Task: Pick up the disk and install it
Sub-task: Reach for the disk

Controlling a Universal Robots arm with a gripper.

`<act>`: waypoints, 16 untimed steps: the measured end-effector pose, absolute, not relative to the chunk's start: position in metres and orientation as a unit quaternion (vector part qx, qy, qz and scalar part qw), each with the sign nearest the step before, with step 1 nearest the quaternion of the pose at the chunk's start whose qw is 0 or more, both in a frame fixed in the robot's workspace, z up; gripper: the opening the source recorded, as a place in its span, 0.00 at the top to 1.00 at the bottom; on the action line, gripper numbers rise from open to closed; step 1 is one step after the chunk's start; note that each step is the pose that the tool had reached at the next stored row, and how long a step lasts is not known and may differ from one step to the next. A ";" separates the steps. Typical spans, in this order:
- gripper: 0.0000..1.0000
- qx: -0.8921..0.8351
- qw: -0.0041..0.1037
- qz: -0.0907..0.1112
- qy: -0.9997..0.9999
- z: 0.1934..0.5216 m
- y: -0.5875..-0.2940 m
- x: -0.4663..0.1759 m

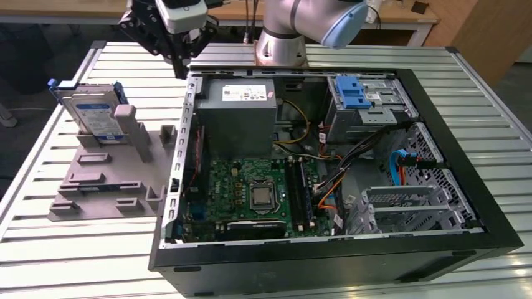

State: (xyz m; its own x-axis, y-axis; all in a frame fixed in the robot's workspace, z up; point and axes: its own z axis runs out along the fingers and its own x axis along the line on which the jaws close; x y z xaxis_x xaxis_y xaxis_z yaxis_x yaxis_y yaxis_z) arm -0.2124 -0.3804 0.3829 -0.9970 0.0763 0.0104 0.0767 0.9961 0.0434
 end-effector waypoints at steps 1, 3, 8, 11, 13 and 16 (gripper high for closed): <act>0.89 -0.038 0.004 -0.022 -0.999 0.383 -0.380 -0.213; 0.89 -0.038 0.005 -0.022 -0.999 0.383 -0.380 -0.215; 0.89 -0.038 0.005 -0.022 -0.999 0.382 -0.379 -0.218; 0.89 -0.038 0.005 -0.022 -0.999 0.381 -0.379 -0.220; 0.89 -0.038 0.006 -0.022 -0.999 0.381 -0.379 -0.222; 0.89 -0.038 0.006 -0.022 -0.999 0.381 -0.378 -0.224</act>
